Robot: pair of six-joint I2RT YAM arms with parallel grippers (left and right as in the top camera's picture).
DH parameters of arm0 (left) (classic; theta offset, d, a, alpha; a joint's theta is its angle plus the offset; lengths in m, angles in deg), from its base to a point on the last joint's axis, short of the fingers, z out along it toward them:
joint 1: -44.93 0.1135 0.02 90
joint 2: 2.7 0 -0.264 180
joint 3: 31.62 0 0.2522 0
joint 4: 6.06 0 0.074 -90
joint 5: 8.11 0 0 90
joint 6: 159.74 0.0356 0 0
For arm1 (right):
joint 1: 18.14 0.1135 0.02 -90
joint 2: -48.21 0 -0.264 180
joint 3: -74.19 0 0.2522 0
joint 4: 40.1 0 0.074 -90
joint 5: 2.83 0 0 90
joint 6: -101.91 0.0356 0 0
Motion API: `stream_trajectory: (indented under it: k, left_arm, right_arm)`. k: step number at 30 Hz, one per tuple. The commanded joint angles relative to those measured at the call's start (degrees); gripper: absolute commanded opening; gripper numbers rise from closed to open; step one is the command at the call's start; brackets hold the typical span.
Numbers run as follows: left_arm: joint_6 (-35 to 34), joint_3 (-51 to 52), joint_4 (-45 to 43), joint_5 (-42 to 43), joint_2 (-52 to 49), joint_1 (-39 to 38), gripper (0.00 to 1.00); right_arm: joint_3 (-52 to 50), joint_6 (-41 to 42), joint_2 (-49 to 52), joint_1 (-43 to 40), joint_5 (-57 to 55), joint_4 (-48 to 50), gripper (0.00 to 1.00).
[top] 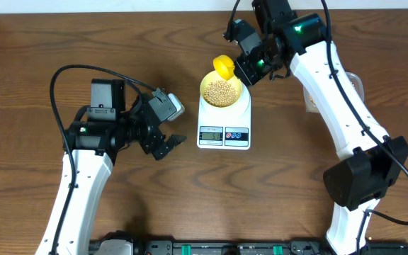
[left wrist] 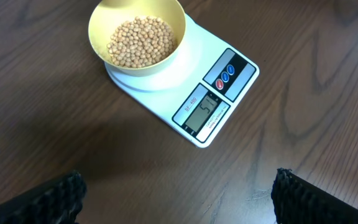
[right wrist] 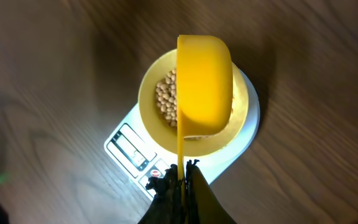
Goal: Scoop item into bowl and weigh 50g on scale
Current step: 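Carry the scoop with the right gripper over the yellow bowl, then tilt the scoop to trickle soybeans into the yellow bowl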
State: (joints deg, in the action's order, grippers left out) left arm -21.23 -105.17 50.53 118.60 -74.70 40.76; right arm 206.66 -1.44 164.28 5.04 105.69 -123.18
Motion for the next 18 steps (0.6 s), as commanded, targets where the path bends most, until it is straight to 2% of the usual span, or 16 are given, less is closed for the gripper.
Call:
stream_trajectory:
  k: [1,10,18]
  left_arm:
    - [0.9,0.0,0.0,-0.3,-0.4,0.3,0.98]
    - [0.9,0.0,0.0,-0.3,-0.4,0.3,0.97]
    - [0.9,0.0,0.0,-0.3,-0.4,0.3,0.98]
  right_arm:
    - [-1.4,-1.1,-0.5,1.3,-2.9,0.1,0.01]
    - [-4.9,-2.7,-0.5,3.3,-8.1,3.3,0.01]
    - [-9.5,-3.7,-0.5,3.5,-8.1,8.2,0.01]
